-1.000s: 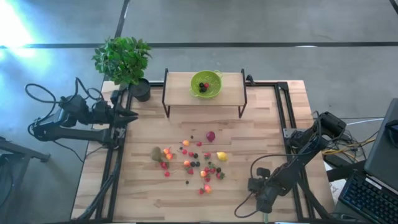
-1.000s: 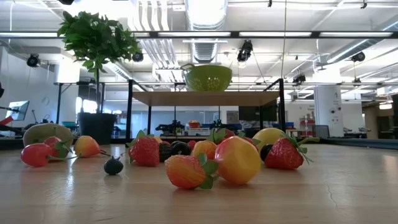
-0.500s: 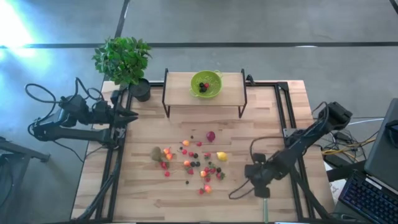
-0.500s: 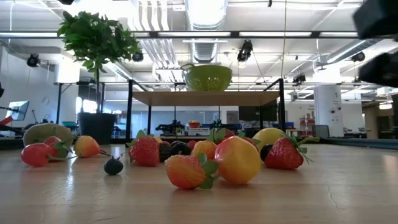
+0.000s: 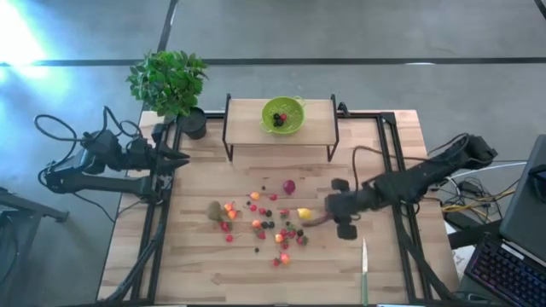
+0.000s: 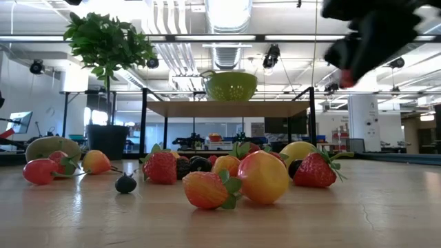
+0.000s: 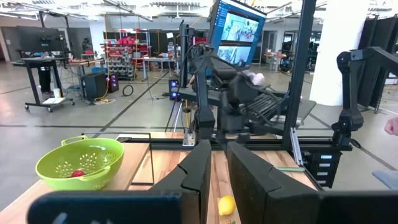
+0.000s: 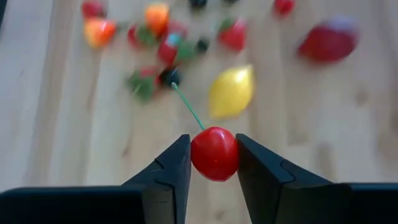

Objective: Pick & Place Fruit
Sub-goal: Put the red cherry into the green strainer bowl on the shelf

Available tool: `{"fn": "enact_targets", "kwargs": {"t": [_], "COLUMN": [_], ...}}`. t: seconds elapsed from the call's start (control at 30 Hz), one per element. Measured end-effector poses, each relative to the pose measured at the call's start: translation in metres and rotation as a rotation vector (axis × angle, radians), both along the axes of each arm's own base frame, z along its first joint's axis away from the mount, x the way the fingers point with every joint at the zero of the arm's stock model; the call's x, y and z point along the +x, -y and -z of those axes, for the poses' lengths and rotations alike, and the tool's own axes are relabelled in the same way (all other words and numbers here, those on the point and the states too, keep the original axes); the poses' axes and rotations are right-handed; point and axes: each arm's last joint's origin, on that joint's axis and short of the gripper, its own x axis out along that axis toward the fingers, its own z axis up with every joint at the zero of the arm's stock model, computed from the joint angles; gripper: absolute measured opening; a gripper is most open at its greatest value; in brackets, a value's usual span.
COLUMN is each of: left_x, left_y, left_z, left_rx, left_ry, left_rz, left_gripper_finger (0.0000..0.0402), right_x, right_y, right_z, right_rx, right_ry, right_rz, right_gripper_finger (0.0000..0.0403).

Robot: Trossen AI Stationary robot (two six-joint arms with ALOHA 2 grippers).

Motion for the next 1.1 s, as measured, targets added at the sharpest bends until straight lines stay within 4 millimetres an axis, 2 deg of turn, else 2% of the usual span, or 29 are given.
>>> {"fn": "enact_targets", "kwargs": {"t": [0.17,0.43,0.63,0.8,1.1], "left_x": [0.0,0.0,0.0,0.0,0.0], "left_y": [0.0,0.0,0.0,0.0,0.0], "left_z": [0.0,0.0,0.0,0.0,0.0], "left_rx": [0.0,0.0,0.0,0.0,0.0], "left_ry": [0.0,0.0,0.0,0.0,0.0], "left_rz": [0.001,0.0,0.001,0.0,0.0], "left_gripper_finger": [0.0062,0.0062,0.0062,0.0062,0.0062], "right_x": [0.013,0.028,0.037,0.042,0.04], "right_y": [0.024,0.059,0.087,0.11,0.15], "right_z": [-0.011,-0.022,-0.033,-0.048,-0.069], "right_rx": [-0.065,-0.183,-0.234,-0.268,-0.321], "right_ry": [0.136,0.283,0.422,0.581,0.789], "right_rz": [-0.022,-0.017,0.066,0.155,0.311], "right_gripper_finger": [0.0098,0.0111,0.0099,0.0108,0.0101]}}
